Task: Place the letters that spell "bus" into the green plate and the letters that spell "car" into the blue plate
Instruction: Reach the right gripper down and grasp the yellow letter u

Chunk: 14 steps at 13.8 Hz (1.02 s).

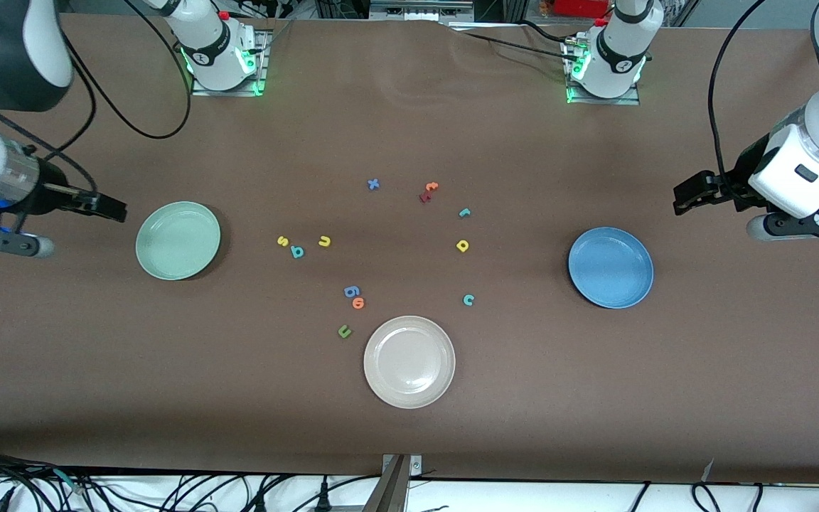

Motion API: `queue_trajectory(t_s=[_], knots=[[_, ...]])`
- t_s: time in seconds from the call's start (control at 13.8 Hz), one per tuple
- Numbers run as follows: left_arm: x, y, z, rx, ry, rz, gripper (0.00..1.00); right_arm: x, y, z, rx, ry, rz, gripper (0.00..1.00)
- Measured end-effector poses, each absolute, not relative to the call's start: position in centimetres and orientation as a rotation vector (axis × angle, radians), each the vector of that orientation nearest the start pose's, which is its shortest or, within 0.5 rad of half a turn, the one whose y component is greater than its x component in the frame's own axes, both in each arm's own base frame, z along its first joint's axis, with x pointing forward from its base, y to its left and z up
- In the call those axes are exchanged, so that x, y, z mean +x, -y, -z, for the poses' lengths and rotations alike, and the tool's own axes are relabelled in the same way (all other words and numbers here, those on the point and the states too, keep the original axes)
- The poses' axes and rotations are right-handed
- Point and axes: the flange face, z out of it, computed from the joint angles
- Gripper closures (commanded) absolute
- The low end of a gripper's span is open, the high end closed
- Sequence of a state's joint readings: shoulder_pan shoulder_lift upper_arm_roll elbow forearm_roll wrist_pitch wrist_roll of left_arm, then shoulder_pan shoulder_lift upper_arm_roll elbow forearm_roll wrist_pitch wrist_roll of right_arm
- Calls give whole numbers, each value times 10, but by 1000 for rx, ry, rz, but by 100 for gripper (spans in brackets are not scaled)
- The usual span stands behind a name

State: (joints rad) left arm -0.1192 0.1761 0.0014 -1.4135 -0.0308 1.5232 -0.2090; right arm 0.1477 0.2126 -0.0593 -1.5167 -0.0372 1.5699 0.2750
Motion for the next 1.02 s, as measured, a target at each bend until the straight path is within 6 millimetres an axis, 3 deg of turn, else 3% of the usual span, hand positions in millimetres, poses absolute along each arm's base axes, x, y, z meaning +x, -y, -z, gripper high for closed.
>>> queue_trajectory(t_s=[0.65, 1.02], knots=[[598, 77, -592, -3156, 138, -112, 0, 625, -149, -423, -3210, -632, -339, 1], [599, 77, -592, -3156, 138, -111, 0, 617, -218, -367, -3114, -795, -279, 1]])
